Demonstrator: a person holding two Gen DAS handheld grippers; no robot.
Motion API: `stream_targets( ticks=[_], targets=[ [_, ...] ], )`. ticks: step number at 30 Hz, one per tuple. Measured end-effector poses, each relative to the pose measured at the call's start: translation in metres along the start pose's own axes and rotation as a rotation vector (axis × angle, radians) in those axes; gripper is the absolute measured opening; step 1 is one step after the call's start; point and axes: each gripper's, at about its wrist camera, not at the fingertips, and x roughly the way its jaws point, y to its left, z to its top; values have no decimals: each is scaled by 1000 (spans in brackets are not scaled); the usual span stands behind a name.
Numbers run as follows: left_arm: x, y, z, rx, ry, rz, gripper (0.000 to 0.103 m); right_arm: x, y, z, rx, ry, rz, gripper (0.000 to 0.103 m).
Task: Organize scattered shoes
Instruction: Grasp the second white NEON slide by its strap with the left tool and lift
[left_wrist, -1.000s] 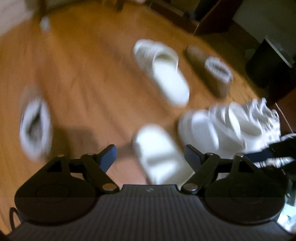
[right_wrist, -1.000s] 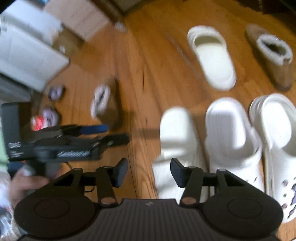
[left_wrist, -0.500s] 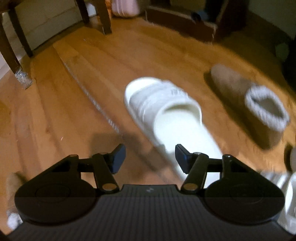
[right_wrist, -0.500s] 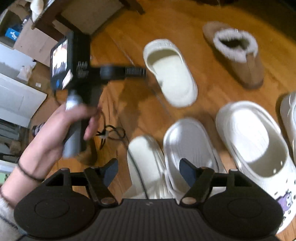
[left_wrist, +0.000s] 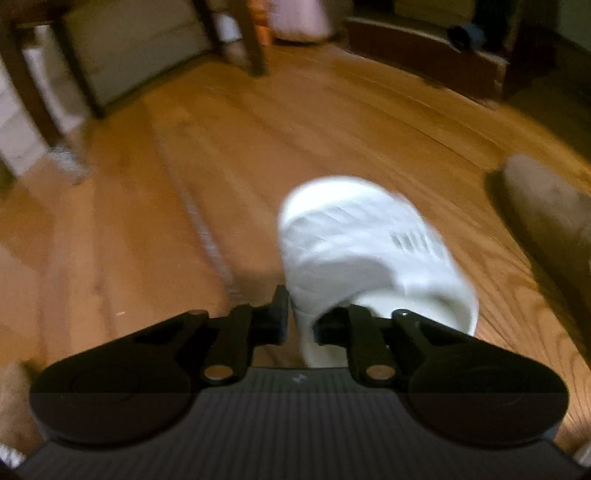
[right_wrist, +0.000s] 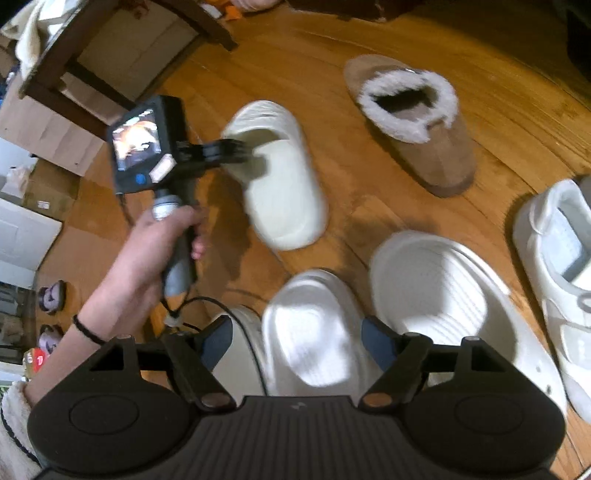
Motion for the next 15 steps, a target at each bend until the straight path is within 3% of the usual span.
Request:
stream_targets(
  ticks=[8, 11, 15],
  targets=[
    [-51, 58, -1, -139, -18, -62, 8, -16, 6, -9, -36, 27, 7, 78],
    [-86, 81, -7, -124, -66, -18, 8, -18, 20, -13, -74, 24, 36, 78],
    [-135, 111, -30, -82, -87, -25, 8, -22, 42, -27, -131, 47, 90, 78]
  ],
)
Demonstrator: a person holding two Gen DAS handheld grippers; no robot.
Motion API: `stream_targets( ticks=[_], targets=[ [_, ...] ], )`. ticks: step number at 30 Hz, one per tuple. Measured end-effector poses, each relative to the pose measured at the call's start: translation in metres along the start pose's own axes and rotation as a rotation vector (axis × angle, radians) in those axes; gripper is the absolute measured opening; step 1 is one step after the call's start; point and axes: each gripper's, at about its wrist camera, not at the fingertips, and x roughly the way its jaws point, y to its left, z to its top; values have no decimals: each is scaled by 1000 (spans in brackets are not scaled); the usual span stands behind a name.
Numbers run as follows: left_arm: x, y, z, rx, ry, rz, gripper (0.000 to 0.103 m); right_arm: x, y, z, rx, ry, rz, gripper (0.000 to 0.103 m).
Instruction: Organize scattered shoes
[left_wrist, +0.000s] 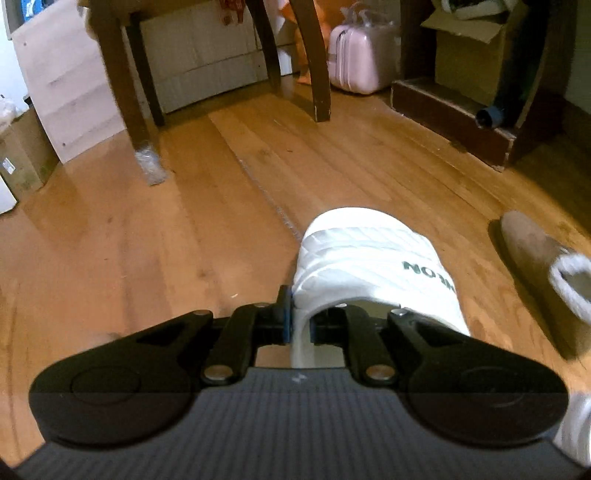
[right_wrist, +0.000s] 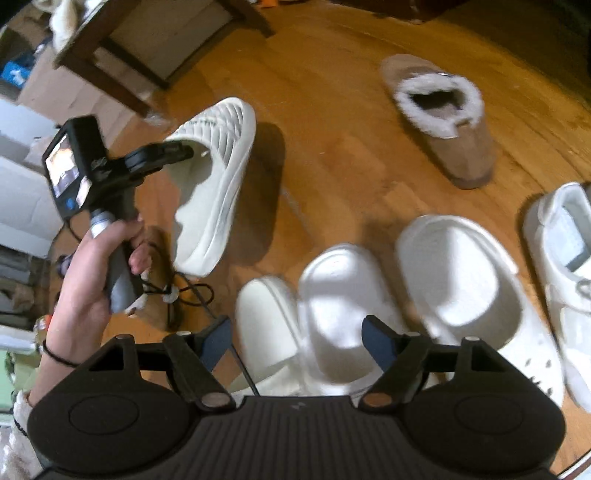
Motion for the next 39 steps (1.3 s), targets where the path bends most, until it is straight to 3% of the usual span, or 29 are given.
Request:
stream_targets(
  ticks=[3, 6, 8, 14, 17, 19, 20, 21, 24, 27, 32, 36, 39],
  targets=[
    [-40, 22, -31, -11, 12, -3, 8, 0, 16, -9, -50, 25, 24, 78],
    [-79, 29, -67, 16, -23, 29, 8, 4, 35, -21, -141, 46, 7, 79],
    [-106, 41, -97, -14, 1, 16, 9, 14, 51, -35, -225, 70, -14, 79],
    [-125, 65, -163, -162, 90, 33, 9, 38, 80, -65, -372, 136, -3, 79],
    [-104, 73, -191, -237, 174, 10, 12, 52, 96, -80, -454, 164, -4, 79],
    [-88, 84, -207, -309, 305, -44, 22, 58, 104, -88, -506, 177, -14, 79],
    [-83, 89, -213, -334, 371, -77, 35, 59, 108, -90, -518, 181, -18, 79],
    [-84, 95, -218, -347, 412, -107, 36, 56, 114, -92, -541, 195, -19, 79],
    [-93, 104, -225, -335, 490, -172, 61, 47, 134, -100, -675, 241, 50, 80],
    [-115, 110, -229, -307, 545, -296, 75, 36, 158, -106, -835, 242, 99, 84],
    [-130, 111, -240, -333, 613, -449, 78, 54, 223, -123, -1252, 360, 82, 84],
    [-133, 107, -251, -325, 593, -497, 78, 71, 253, -133, -1507, 405, 14, 85],
    [-134, 109, -262, -339, 586, -520, 78, 97, 264, -133, -1624, 456, -7, 85]
  ],
)
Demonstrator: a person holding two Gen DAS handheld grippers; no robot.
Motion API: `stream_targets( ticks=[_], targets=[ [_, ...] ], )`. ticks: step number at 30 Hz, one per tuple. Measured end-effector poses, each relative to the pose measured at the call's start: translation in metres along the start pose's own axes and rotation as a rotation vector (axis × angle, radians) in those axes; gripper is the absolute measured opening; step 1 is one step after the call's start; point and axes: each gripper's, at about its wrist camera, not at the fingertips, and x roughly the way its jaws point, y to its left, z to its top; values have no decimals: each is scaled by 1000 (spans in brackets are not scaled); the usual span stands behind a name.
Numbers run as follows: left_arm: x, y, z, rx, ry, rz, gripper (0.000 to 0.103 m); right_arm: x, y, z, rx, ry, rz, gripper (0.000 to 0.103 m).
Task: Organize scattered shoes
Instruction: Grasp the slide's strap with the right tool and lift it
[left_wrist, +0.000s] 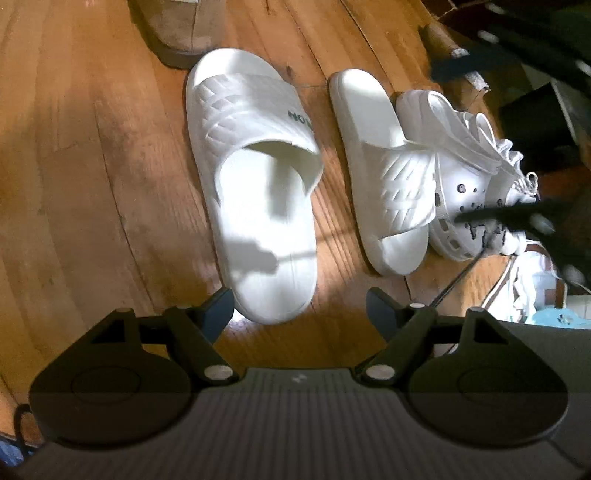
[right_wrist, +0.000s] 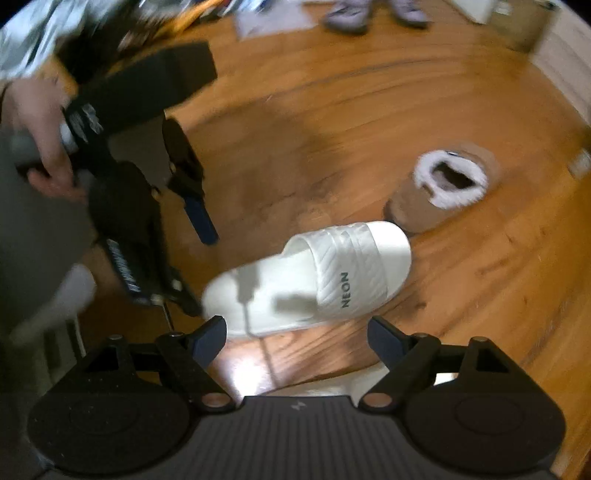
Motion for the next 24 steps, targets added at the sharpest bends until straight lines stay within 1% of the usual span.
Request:
stream_targets(
  ticks=[2, 4, 7, 12, 14, 15, 17, 19, 21, 22, 23, 24],
  targets=[
    [3, 5, -1, -4, 4, -5, 78, 18, -3, 5, -46, 0, -12, 84],
    [9, 11, -3, -16, 24, -19, 78, 39, -10, 8, -48, -8, 4, 84],
    [15, 16, -3, -28, 47, -63, 78, 61, -19, 7, -75, 52, 48, 84],
    [18, 18, -1, 2, 54, -78, 79, 76, -28, 13, -150, 84, 31, 84],
    [20, 18, 1, 13, 58, -67, 79, 82, -34, 20, -163, 76, 55, 85],
    [22, 16, 1, 31, 63, -50, 79, 84, -37, 23, -167, 70, 70, 85],
    [24, 10, -1, 71, 71, 13, 80, 91, -43, 30, -190, 97, 100, 85],
    [26, 6, -2, 102, 78, 37, 80, 96, -48, 34, -209, 130, 117, 85],
    [24, 3, -3, 108, 70, 42, 80, 106, -55, 37, -213, 168, 140, 89],
    [23, 3, -3, 110, 68, 42, 80, 111, -58, 39, -201, 176, 151, 89],
    [21, 3, -3, 111, 66, 42, 80, 114, -60, 42, -187, 177, 157, 88],
    [20, 2, -4, 113, 64, 43, 80, 117, -62, 44, -163, 174, 161, 85]
  ],
)
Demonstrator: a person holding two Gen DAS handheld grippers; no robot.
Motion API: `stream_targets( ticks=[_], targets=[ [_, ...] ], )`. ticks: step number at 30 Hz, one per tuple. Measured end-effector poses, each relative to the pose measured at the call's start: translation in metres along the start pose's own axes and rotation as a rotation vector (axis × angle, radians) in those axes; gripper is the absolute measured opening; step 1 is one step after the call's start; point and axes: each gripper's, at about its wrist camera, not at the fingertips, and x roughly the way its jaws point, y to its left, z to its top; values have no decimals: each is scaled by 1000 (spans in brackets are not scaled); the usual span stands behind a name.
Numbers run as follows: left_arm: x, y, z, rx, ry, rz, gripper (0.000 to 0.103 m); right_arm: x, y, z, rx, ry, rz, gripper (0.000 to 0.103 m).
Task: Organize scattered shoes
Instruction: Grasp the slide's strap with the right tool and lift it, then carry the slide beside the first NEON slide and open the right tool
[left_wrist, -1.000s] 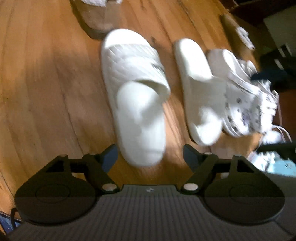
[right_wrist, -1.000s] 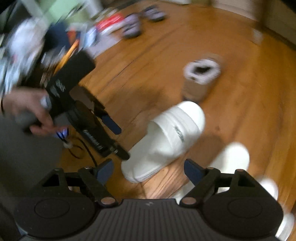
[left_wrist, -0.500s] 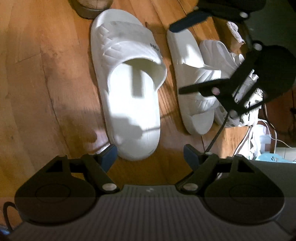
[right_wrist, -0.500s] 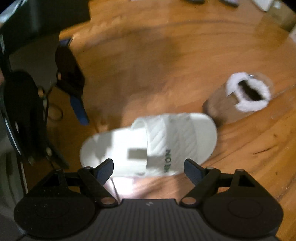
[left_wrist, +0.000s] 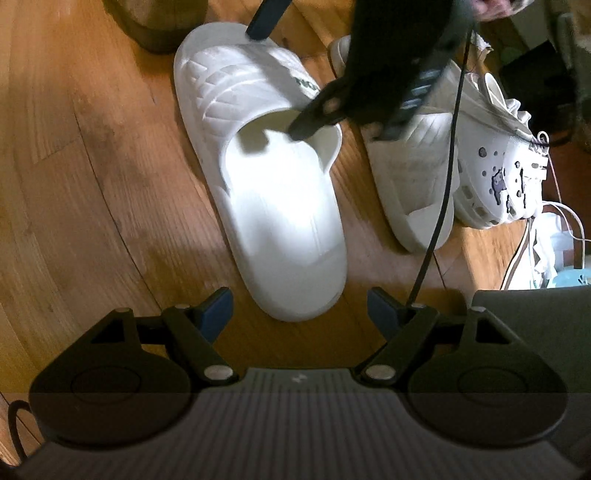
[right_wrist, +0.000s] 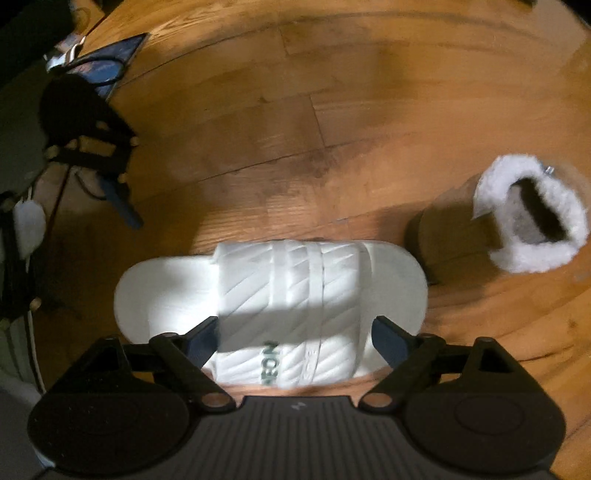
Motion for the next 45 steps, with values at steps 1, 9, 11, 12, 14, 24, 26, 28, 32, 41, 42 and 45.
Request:
stream_targets(
  ticks=[1, 9, 11, 12, 14, 24, 26, 28, 32, 41, 42, 45],
  targets=[
    [-2, -1, -1, 2, -1, 5, 80, 3, -1, -1, 46, -19, 3, 82],
    [-23, 1, -3, -6, -30, 72, 85, -29, -15, -34, 704, -112, 39, 79],
    [-42, -11, -5, 70, -82, 155, 85, -40, -23, -53, 918, -151, 104, 79],
    [-51, -16, -6, 102, -104, 191, 85, -43, -25, -62, 1004, -158, 133, 79],
    [-61, -21, -6, 130, -121, 225, 88, -43, -26, -74, 1128, -159, 177, 79],
    [-67, -12, 11, 57, -176, 193, 88, 13, 25, -169, 1998, -176, 625, 82],
    [-65, -5, 13, 28, -174, 177, 88, -1, 29, -176, 1942, -182, 599, 88],
    [-62, 2, 12, 7, -170, 152, 88, -17, 31, -180, 1858, -205, 561, 92],
    [-58, 22, 9, -48, -132, 117, 88, -51, 36, -191, 1696, -316, 502, 98],
    [-41, 29, 15, -80, -100, 90, 88, -78, 75, -105, 685, -419, -234, 96],
    [-41, 30, 14, -89, -97, 87, 88, -69, 85, -91, 554, -385, -289, 96],
    [-35, 36, 13, -112, -80, 85, 88, -44, 95, -70, 391, -295, -363, 96]
  ],
)
